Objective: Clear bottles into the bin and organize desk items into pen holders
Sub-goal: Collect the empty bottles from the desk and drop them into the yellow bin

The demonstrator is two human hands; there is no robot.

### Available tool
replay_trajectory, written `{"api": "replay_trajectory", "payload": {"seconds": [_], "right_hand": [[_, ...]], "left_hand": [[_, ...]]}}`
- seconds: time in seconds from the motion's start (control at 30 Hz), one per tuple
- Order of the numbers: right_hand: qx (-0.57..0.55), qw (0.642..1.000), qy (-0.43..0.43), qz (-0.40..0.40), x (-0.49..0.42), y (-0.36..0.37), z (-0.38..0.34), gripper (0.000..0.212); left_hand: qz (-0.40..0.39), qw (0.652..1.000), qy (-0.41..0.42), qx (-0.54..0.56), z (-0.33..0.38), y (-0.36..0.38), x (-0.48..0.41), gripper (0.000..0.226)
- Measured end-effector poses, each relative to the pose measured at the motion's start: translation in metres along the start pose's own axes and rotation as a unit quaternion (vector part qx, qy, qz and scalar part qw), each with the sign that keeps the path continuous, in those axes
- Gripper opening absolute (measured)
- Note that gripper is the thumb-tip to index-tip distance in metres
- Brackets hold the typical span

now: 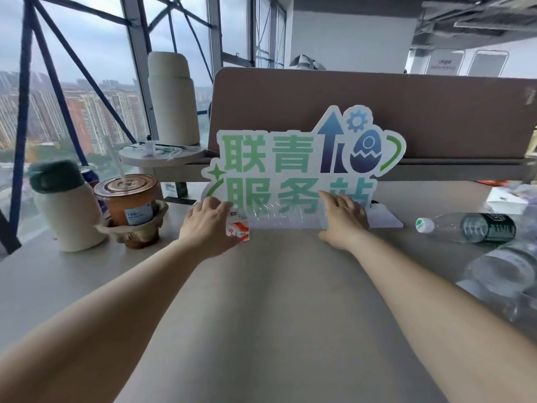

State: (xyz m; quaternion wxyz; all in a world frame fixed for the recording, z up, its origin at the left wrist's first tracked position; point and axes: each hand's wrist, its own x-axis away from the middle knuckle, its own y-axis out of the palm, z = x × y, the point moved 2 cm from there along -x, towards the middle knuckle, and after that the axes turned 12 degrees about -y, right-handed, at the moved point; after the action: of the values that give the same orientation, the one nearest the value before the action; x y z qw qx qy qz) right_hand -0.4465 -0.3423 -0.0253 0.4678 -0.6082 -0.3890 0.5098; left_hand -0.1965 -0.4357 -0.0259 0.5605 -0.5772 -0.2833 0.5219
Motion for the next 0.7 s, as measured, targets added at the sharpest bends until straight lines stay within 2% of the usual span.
{"api": "replay_trajectory", "payload": {"seconds": [0.2, 0.37, 0.47, 0.53, 0.6, 0.7], "right_hand": [[0.074, 0.997, -0.004, 0.033, 0.006, 0.002, -0.008, 0.071], [0.039, 0.997, -0.014, 0.058, 0.034, -0.025, -0.025, 0.07], [-0.034, 0.991, -0.038, 0.122, 0.056, -0.059, -0.051, 0.072], [-0.131, 0.97, -0.071, 0.191, 0.073, -0.085, -0.083, 0.074], [-0.24, 0.934, -0.115, 0.24, 0.088, -0.111, -0.126, 0.072], [-0.364, 0.872, -0.197, 0.26, 0.11, -0.143, -0.208, 0.061]], "left_hand": [[-0.04, 0.999, -0.011, 0.021, -0.003, -0.01, 0.012, 0.081], [-0.014, 0.999, -0.025, 0.04, -0.02, -0.05, 0.049, 0.08], [0.029, 0.995, -0.041, 0.083, -0.042, -0.094, 0.086, 0.077], [0.076, 0.989, -0.055, 0.117, -0.066, -0.131, 0.119, 0.077], [0.109, 0.981, -0.075, 0.146, -0.099, -0.167, 0.158, 0.075], [0.172, 0.965, -0.118, 0.162, -0.155, -0.219, 0.223, 0.07]]}}
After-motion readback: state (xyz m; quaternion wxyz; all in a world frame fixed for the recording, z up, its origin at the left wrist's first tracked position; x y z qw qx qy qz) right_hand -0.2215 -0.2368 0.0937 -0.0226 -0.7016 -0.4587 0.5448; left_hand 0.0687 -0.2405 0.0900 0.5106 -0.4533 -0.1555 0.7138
